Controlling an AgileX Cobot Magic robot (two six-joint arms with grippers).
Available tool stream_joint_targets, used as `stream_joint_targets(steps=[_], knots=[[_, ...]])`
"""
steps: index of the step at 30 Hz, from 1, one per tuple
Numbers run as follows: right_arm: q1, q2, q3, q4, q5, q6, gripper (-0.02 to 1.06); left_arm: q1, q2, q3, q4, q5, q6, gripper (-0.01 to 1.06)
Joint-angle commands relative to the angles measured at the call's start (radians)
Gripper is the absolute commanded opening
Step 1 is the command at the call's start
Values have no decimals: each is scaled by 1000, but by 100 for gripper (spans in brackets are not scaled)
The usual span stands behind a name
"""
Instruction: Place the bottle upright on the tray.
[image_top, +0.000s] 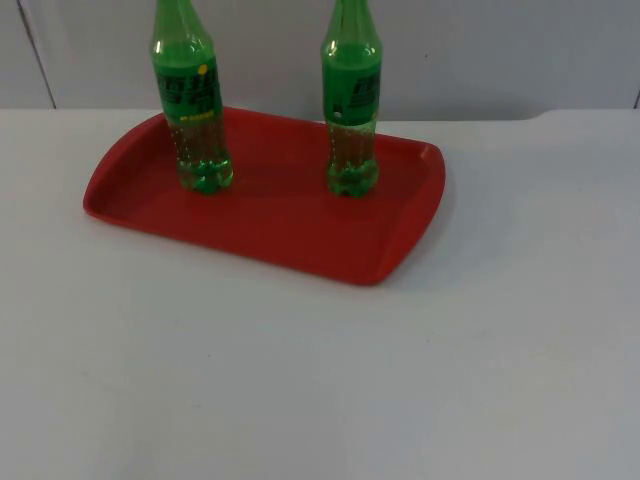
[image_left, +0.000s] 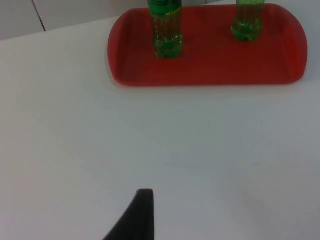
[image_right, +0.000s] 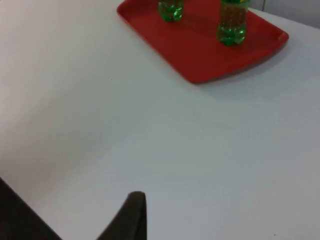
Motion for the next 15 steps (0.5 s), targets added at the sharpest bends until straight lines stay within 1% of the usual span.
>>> stream_joint_targets(steps=[1,15], knots=[[0,-4,1,-5,-1,5,105,-4,-5,5,-10,-10,0,105],[0,-4,1,1,-1,-4,105,-4,-5,5,-10,-10,0,105]])
